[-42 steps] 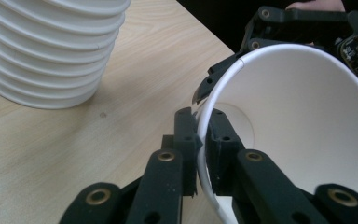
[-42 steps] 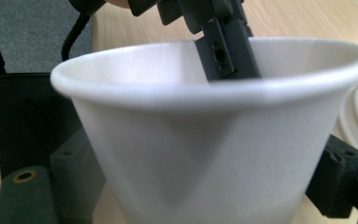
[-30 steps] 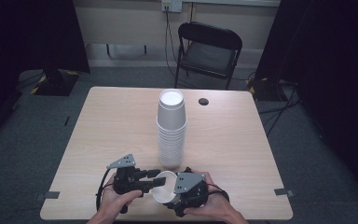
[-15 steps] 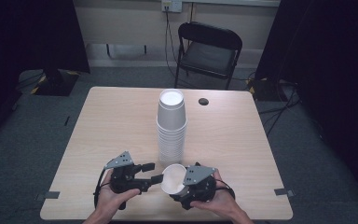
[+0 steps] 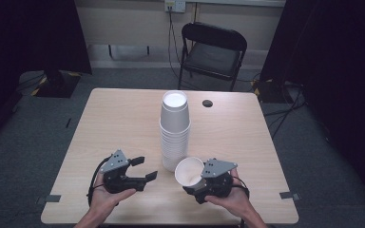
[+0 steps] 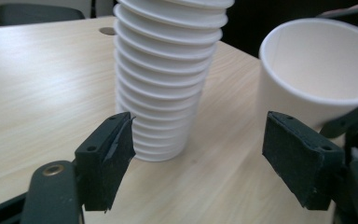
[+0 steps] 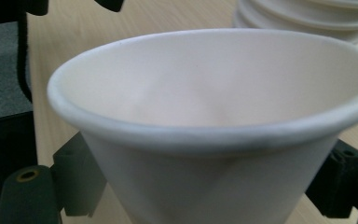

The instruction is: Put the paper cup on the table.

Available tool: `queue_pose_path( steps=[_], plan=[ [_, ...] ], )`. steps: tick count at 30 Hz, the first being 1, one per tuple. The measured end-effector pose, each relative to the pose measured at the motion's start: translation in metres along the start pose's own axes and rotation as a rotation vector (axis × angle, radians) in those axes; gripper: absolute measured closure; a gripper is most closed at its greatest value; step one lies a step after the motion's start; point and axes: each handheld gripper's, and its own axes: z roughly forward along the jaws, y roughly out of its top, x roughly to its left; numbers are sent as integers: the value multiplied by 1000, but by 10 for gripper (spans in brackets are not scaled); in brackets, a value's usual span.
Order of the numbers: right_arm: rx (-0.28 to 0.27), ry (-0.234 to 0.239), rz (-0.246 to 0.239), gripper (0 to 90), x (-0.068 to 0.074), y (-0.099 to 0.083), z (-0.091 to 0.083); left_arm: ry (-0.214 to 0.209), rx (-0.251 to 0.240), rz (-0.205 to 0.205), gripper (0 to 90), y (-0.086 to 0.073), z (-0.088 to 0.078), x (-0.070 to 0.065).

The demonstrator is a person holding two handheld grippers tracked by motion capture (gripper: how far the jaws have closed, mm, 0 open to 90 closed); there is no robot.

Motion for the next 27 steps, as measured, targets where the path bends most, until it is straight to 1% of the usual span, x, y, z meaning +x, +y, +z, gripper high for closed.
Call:
queue_pose_path(
  steps=[1,3,4,6,9,13,14,15,17,18,21,22,23,24,25,27],
  plan=[
    [-2,-9,8,149,-2,0,-2,10,0,-8,232,-1,-1,1],
    [-10,-28,25,150,-7,0,-5,23,9,-2,200,-2,-2,2],
    [-17,-35,35,150,-10,-1,-6,23,11,-3,200,-4,-2,2],
    [-33,-47,58,150,-16,-1,-10,37,16,-5,202,-7,-3,2],
    [-57,-69,98,150,-25,-1,-13,43,35,-13,203,-12,-4,4],
    [-71,-111,141,151,-39,0,-16,63,48,-7,180,-16,-6,5],
    [-75,-114,151,150,-42,0,-16,68,50,-8,176,-17,-7,6],
    [-79,-116,158,151,-45,0,-16,73,52,-10,172,-18,-7,7],
    [-78,-143,162,150,-49,-1,-16,87,53,-5,172,-19,-8,8],
    [-79,-150,173,150,-53,-1,-16,94,53,0,168,-19,-8,8],
    [-77,-190,204,150,-65,-4,-12,102,44,16,163,-21,-8,9],
    [-72,-202,221,150,-69,-5,-11,103,40,14,162,-22,-9,10],
    [-70,-198,234,149,-73,-6,-10,102,40,8,162,-23,-9,10],
    [-66,-203,245,149,-77,-7,-8,101,40,10,162,-24,-9,11],
    [-69,-217,254,149,-81,-8,-7,106,40,6,162,-26,-9,10],
    [-77,-229,278,148,-87,-9,-6,100,48,11,162,-30,-8,10]
  ],
)
